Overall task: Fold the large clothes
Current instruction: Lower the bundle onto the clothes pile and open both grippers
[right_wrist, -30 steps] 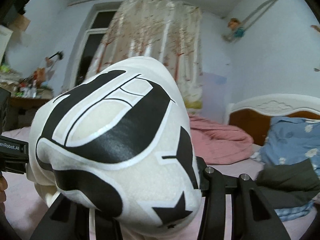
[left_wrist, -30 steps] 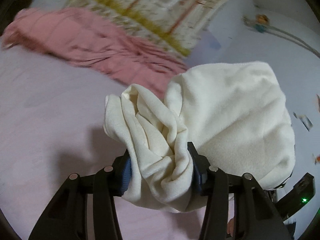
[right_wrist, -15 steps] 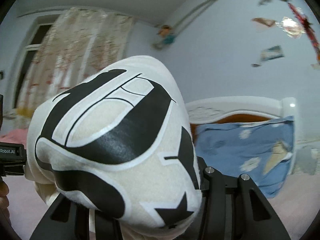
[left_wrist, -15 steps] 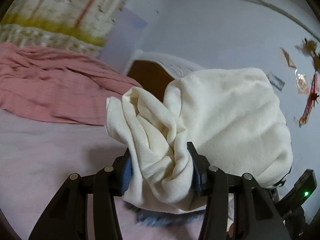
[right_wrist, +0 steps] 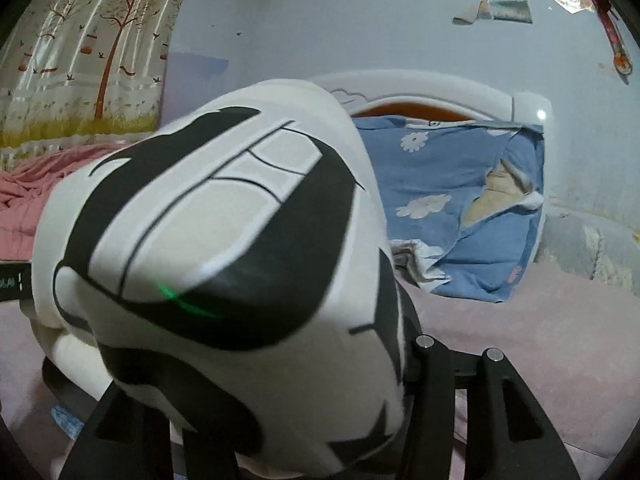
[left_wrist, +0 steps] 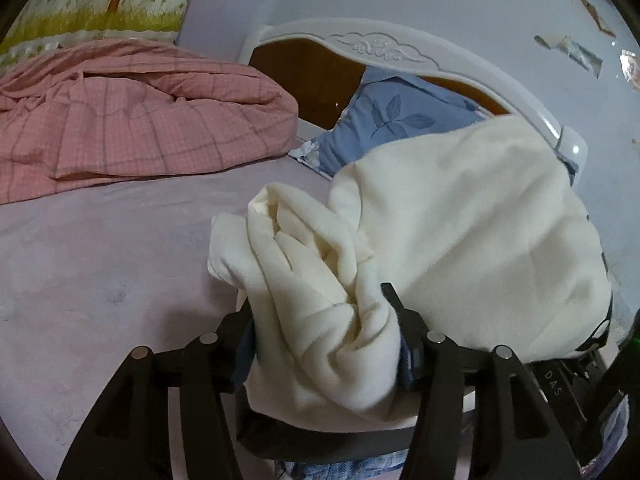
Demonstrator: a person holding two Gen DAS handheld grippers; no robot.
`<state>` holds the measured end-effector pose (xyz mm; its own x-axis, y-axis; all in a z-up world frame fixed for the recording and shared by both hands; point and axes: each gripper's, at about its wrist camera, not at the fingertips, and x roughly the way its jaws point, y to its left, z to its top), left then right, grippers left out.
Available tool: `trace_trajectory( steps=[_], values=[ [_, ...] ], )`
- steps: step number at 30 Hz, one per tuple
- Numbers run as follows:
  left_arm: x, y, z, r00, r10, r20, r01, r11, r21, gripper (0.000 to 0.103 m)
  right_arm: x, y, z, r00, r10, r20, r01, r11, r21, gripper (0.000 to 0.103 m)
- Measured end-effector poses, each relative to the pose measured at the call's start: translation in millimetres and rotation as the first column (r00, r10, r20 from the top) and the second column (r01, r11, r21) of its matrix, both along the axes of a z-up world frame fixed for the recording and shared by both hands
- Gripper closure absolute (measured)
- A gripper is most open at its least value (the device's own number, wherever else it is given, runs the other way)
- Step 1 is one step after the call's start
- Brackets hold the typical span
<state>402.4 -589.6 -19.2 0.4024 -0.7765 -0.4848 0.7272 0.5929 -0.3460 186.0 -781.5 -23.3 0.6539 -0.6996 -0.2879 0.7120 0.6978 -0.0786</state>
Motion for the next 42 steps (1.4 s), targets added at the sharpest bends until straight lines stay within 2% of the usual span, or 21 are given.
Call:
trace_trajectory(
  steps=[1, 2, 3, 5, 6, 8, 10, 13, 17, 20, 21, 23, 26, 28, 29, 31, 32, 34, 37, 39, 42],
  values=[
    [-2.7, 1.7, 0.4, 1.000, 0.008, 0.013, -0.008, 1.000, -0.011, 0.039, -2.3, 4.7, -2.1, 1.000, -0.010, 0.016, 0.009, 1.000, 0.018, 0.038],
    [-8.2, 0.8, 0.4, 0.999, 0.030, 0.039, -0.029, 0.999, -0.013, 0.028, -7.8, 1.1, -2.9, 0.999, -0.022, 0.029, 0.021, 0.999, 0.032, 0.030],
    [-11.8, 0.7, 2.0, 0.995, 0.058, 0.079, -0.058, 0.998, -0.003, 0.023, -13.6, -2.3, -3.6, 0.999, -0.033, 0.038, 0.031, 0.998, 0.046, 0.022],
    [-15.9, 3.9, 4.2, 0.991, 0.068, 0.116, -0.067, 0.998, -0.011, 0.015, -16.1, 3.2, -1.3, 0.998, -0.037, 0.045, 0.034, 0.998, 0.061, 0.017],
    [-15.2, 7.6, 5.4, 0.989, 0.079, 0.124, -0.076, 0.997, -0.025, 0.012, -21.0, 6.6, -2.1, 0.998, -0.036, 0.048, 0.033, 0.998, 0.057, 0.015],
    [-14.7, 20.2, 7.3, 0.984, 0.118, 0.135, -0.109, 0.991, -0.073, 0.001, -26.9, 18.1, -0.8, 0.998, -0.042, 0.056, 0.040, 0.999, 0.036, 0.011],
    [-19.4, 38.6, 11.9, 0.979, 0.138, 0.152, -0.115, 0.982, -0.149, 0.000, -29.8, 30.6, 1.7, 0.997, -0.050, 0.050, 0.050, 0.999, -0.007, 0.000],
    [-35.1, 57.7, 28.3, 0.957, 0.157, 0.245, -0.110, 0.975, -0.192, 0.000, -30.8, 46.1, 6.9, 0.997, -0.064, 0.053, 0.068, 0.994, -0.080, 0.000],
    [-65.3, 74.7, 48.4, 0.903, 0.178, 0.392, -0.111, 0.976, -0.188, 0.000, -44.5, 67.9, 18.9, 0.993, -0.019, 0.117, 0.030, 0.996, -0.090, 0.000],
    [-88.3, 90.9, 52.2, 0.836, 0.218, 0.503, -0.134, 0.971, -0.199, 0.000, -55.6, 90.8, 26.3, 0.985, -0.006, 0.172, 0.028, 0.992, -0.125, 0.000],
    [-95.3, 97.8, 51.9, 0.807, 0.234, 0.542, -0.144, 0.968, -0.203, 0.000, -59.9, 99.8, 28.8, 0.979, 0.007, 0.204, 0.021, 0.991, -0.133, 0.000],
    [-105.1, 112.5, 49.4, 0.769, 0.256, 0.585, -0.156, 0.964, -0.216, 0.000, -63.3, 110.3, 32.4, 0.969, 0.044, 0.242, -0.014, 0.992, -0.126, 0.000],
    [-112.6, 135.9, 38.3, 0.729, 0.278, 0.626, -0.169, 0.959, -0.229, 0.000, -64.4, 127.6, 28.1, 0.946, 0.113, 0.303, -0.093, 0.992, -0.080, 0.000],
    [-114.1, 149.1, 23.4, 0.696, 0.291, 0.657, -0.190, 0.956, -0.222, 0.000, -56.4, 136.3, 17.7, 0.944, 0.126, 0.305, -0.114, 0.992, -0.057, 0.000],
    [-113.8, 155.4, 15.2, 0.687, 0.309, 0.657, -0.204, 0.951, -0.233, 0.000, -50.2, 140.8, 10.1, 0.948, 0.123, 0.293, -0.115, 0.992, -0.046, 0.000],
    [-107.2, 168.9, -6.4, 0.686, 0.371, 0.626, -0.225, 0.926, -0.302, 0.000, -40.1, 148.0, -3.5, 0.958, 0.110, 0.265, -0.102, 0.994, -0.045, 0.000],
    [-103.2, 166.6, -12.8, 0.689, 0.379, 0.618, -0.238, 0.923, -0.301, 0.000, -35.0, 152.8, -8.8, 0.965, 0.101, 0.242, -0.089, 0.994, -0.059, 0.000],
    [-85.5, 149.4, -19.9, 0.746, 0.315, 0.587, -0.239, 0.949, -0.205, 0.000, -28.2, 158.8, -11.8, 0.974, 0.103, 0.203, -0.087, 0.993, -0.083, 0.000],
    [-74.1, 148.3, -24.7, 0.772, 0.316, 0.552, -0.250, 0.949, -0.193, 0.000, -33.5, 164.9, -18.6, 0.974, 0.050, 0.220, -0.027, 0.994, -0.106, 0.000],
    [-72.3, 151.5, -23.6, 0.771, 0.329, 0.546, -0.256, 0.944, -0.207, 0.000, -39.7, 162.7, -20.3, 0.968, 0.031, 0.248, -0.008, 0.996, -0.093, 0.000],
    [-79.1, 149.7, -21.9, 0.747, 0.329, 0.578, -0.252, 0.944, -0.212, 0.000, -40.7, 161.5, -21.3, 0.969, 0.026, 0.248, -0.007, 0.997, -0.079, 0.000]
  ],
)
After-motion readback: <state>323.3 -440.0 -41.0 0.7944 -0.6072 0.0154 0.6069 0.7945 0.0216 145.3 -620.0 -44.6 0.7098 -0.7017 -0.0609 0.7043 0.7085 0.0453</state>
